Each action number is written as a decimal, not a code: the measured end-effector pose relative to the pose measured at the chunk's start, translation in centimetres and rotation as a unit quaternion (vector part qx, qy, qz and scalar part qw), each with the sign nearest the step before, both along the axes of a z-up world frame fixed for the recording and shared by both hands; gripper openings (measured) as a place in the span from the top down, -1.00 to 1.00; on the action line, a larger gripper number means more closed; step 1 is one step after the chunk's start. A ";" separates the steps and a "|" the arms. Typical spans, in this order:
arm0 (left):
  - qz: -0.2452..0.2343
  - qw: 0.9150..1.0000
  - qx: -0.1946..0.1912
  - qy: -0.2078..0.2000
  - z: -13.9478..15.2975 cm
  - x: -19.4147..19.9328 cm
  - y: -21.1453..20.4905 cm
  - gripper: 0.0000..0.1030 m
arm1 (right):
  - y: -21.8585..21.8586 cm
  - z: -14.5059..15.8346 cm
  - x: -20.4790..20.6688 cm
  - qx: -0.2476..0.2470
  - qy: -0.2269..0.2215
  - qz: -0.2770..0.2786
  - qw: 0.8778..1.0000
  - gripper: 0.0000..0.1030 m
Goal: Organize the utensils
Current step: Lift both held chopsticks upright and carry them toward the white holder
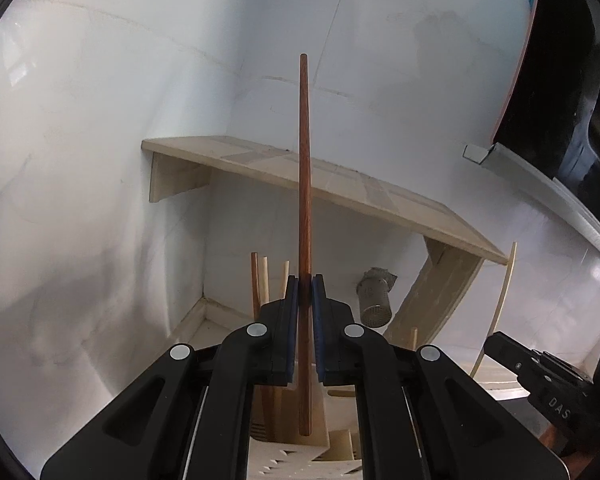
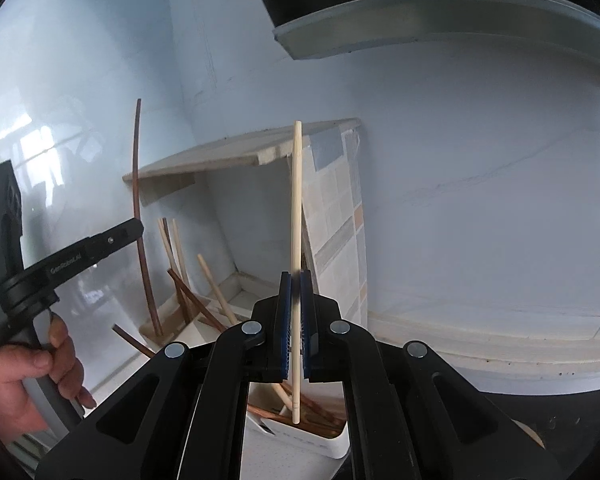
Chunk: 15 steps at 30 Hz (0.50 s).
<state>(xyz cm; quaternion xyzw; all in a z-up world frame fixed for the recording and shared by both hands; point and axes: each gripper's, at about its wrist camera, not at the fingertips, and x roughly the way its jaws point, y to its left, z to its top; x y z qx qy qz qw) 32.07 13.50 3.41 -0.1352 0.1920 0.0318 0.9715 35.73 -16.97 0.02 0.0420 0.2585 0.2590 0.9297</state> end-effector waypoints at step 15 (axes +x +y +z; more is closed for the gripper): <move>-0.012 1.000 -0.014 0.022 -1.9 0.5 0.4 0.87 | 0.9 -1.2 0.4 -0.030 0.009 0.012 0.999 0.86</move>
